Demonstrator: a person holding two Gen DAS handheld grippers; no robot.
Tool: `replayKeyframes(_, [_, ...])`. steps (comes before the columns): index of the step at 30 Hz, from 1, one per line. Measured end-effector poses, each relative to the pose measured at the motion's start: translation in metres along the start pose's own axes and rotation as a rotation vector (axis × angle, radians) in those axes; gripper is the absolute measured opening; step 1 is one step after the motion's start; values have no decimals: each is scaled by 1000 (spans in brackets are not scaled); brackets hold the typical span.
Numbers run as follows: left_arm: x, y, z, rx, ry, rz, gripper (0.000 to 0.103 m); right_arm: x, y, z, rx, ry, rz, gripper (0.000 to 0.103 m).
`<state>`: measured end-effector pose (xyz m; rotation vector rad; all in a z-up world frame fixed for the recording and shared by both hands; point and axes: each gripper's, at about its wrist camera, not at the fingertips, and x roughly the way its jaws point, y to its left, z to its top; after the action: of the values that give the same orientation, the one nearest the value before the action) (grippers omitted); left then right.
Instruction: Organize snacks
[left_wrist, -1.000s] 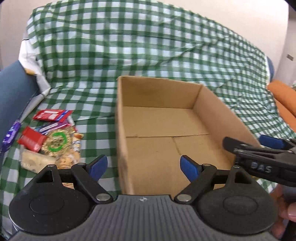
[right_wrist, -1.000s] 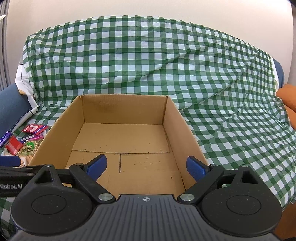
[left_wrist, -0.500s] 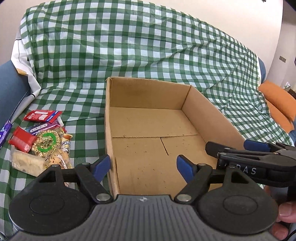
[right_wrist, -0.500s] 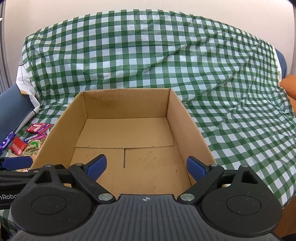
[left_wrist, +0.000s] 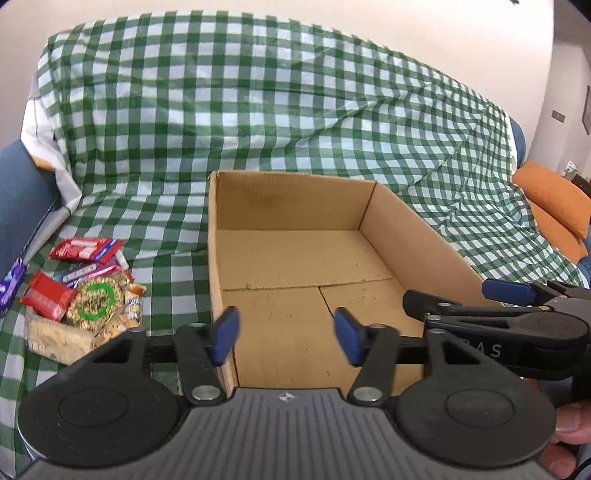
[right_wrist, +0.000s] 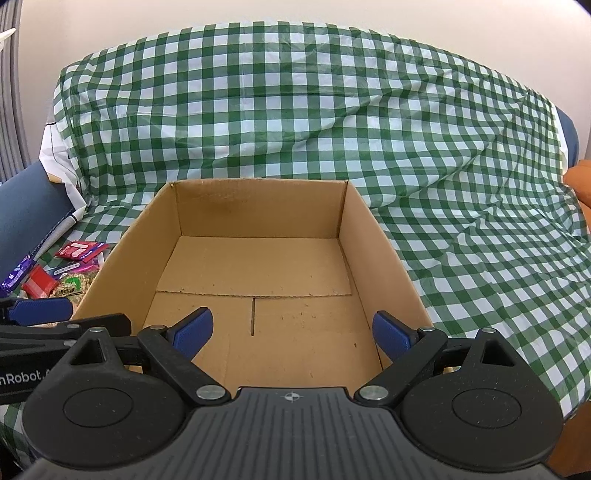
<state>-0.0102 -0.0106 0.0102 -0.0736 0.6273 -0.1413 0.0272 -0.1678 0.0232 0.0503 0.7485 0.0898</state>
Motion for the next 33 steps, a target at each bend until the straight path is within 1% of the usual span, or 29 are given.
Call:
replayKeyframes(2, [-3, -5, -1, 29, -28, 3, 48, -1, 1, 0, -3, -6, 1, 94])
replayKeyframes(7, [-8, -19, -2, 100, -65, -4, 42, -5, 2, -2, -10, -21, -5, 93])
replayKeyframes(10, [-9, -23, -4, 116, -78, -3, 42, -5, 2, -3, -12, -24, -18, 93])
replayKeyframes(12, [-8, -23, -5, 110, -68, -33, 42, -4, 2, -2, -13, -26, -28, 93])
replayKeyframes(15, [-8, -25, -4, 105, -66, -43, 42, -4, 2, -2, -13, -30, -40, 93])
replayKeyframes(17, [-7, -21, -2, 88, -52, -62, 42, -4, 1, -3, -8, -26, -33, 89])
replayKeyframes(18, [-5, -19, -1, 73, -32, -83, 42, -3, 2, -3, -9, -28, -22, 87])
replayKeyframes(20, [-2, -14, 1, 35, 13, -127, 42, -4, 5, -3, -15, -31, -12, 73])
replayKeyframes(21, [-1, -12, 1, 27, 24, -134, 42, -5, 7, -3, -22, -34, -14, 70])
replayKeyframes(22, [-1, -11, 1, 27, 28, -135, 42, -5, 9, -3, -25, -37, -14, 64])
replayKeyframes(23, [-2, -11, 2, 35, 28, -134, 40, -5, 9, -3, -24, -37, -11, 58])
replayKeyframes(25, [-5, -11, 3, 54, 21, -131, 34, -4, 11, -2, -22, -36, -7, 52])
replayKeyframes(27, [-7, -11, 3, 67, 19, -135, 30, -4, 15, -3, -28, -43, -13, 52])
replayKeyframes(28, [-8, -9, 3, 70, 17, -134, 26, -4, 17, -3, -31, -49, -16, 52])
replayKeyframes(31, [-14, 1, 1, 56, 9, -127, 25, -3, 26, -1, -32, -61, -14, 53])
replayKeyframes(33, [-19, 12, 4, 37, 6, -121, 25, -2, 30, 1, -18, -59, 3, 53])
